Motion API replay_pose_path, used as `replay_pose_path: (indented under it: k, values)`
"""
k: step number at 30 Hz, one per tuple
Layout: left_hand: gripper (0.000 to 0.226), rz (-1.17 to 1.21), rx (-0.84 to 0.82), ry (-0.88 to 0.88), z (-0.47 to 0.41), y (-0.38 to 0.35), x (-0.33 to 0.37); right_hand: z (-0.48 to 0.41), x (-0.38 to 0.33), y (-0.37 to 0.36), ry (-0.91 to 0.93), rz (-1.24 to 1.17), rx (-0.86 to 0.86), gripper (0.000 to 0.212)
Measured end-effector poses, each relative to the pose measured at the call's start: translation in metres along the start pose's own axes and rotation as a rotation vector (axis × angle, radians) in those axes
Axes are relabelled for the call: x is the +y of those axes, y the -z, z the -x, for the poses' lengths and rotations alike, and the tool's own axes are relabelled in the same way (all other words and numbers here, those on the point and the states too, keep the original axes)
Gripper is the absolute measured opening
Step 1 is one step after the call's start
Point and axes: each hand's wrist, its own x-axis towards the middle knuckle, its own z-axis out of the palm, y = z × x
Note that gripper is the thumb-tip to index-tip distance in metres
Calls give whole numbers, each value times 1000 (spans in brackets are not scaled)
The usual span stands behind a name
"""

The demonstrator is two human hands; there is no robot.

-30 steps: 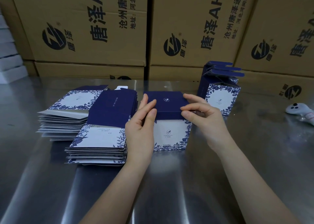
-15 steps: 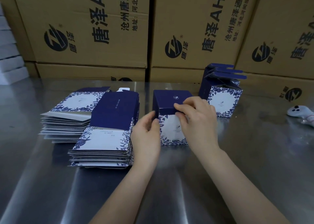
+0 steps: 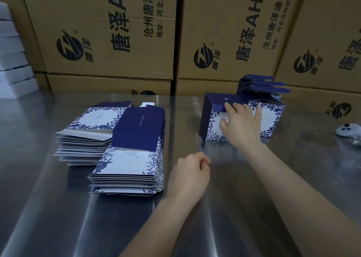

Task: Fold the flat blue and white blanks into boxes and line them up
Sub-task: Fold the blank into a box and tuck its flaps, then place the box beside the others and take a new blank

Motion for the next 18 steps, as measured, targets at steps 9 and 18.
replay_pose_path:
  k: [9,18]
  values:
    - [25,-73,-52,13,0,-2,-1,-45,9,-18,-57,-16,-322,50]
    - [23,-118,-34,20,-2,-5,-3,-64,19,-27,-71,-98,-530,51]
